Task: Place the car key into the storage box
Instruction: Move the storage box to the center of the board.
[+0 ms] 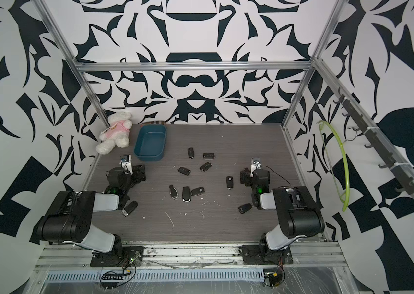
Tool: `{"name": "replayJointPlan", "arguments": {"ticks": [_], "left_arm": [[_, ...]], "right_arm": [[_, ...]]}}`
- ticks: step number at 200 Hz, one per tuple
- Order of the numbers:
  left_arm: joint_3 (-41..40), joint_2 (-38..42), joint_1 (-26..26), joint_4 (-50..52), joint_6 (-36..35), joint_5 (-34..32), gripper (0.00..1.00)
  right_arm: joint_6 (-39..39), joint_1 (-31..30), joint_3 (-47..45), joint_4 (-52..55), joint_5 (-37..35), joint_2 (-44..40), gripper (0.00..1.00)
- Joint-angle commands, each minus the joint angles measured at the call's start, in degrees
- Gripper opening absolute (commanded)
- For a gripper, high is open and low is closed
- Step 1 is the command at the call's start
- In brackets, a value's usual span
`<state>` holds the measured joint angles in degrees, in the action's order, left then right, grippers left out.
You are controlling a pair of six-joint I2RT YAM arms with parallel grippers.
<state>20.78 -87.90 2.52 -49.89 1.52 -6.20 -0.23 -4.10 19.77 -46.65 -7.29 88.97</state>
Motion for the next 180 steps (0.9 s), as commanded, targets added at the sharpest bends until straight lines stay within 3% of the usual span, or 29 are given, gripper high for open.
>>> {"name": "replayJointPlan", "arguments": {"ticks": [1, 158, 180], "left_arm": [[0.58, -0.46, 0.02, -1.01, -0.17, 1.10, 0.99], [1.48, -0.85, -0.94, 0.19, 0.44, 1.98, 0.99], [0.83, 1.46, -0.90, -0.70, 1.79, -2.50, 0.99]], "right_arm": [[-0.28, 0.23, 1.48, -2.31, -0.09, -0.44, 1.00], [-0.23, 0.32, 1.67, -2.12, 0.23, -0.37, 1.00], [-0.30, 0.32, 1.59, -2.20, 0.19, -0.51, 1.00]]}}
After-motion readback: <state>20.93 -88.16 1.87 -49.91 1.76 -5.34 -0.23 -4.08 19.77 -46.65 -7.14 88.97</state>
